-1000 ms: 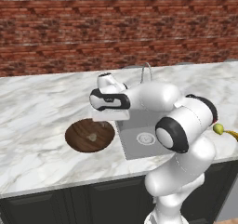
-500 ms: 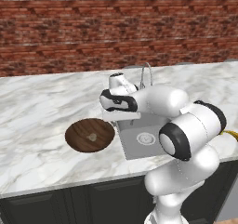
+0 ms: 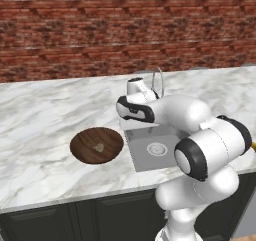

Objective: There is a mixed pile of frozen fruits and vegetables on the counter. Locate all the frozen vegetables and place the items in a bowl on the counter. Take all the frozen fruits and defrost them in a running sink.

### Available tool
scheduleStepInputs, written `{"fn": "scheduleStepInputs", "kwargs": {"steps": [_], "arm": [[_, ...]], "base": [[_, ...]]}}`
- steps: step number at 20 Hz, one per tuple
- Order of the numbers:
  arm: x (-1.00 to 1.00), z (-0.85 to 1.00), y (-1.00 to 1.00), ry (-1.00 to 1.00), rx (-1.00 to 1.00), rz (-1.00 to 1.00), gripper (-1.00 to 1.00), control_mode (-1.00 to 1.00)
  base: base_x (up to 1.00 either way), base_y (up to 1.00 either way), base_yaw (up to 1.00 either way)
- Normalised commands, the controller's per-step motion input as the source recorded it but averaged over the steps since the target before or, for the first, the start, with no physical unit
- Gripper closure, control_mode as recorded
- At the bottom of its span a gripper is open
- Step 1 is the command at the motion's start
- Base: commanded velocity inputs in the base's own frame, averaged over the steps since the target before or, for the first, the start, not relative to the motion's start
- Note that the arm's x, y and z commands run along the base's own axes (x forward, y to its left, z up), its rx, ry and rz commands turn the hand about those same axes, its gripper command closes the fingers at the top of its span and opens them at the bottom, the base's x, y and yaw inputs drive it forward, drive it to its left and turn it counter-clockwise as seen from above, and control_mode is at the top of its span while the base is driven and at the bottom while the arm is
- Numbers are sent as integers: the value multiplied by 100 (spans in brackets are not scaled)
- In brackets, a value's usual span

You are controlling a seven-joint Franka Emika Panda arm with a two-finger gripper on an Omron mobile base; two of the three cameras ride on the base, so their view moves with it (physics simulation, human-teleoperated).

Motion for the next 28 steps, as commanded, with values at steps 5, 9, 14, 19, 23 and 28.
{"fn": "scheduleStepInputs", "kwargs": {"steps": [5, 9, 14, 19, 23, 28], "arm": [[-14, 0, -48, 0, 3, -1, -100, -100], [-11, 0, -53, 0, 3, 0, -100, -100], [-15, 0, -43, 0, 1, 1, -100, -100], [-14, -1, -43, 0, 0, 2, -100, -100], [-10, -1, -47, 1, 0, 4, -100, -100], [-5, -5, -51, 1, 0, 4, -100, -100]], "base": [[0, 0, 0], [0, 0, 0], [0, 0, 0], [0, 0, 0], [0, 0, 0], [0, 0, 0]]}}
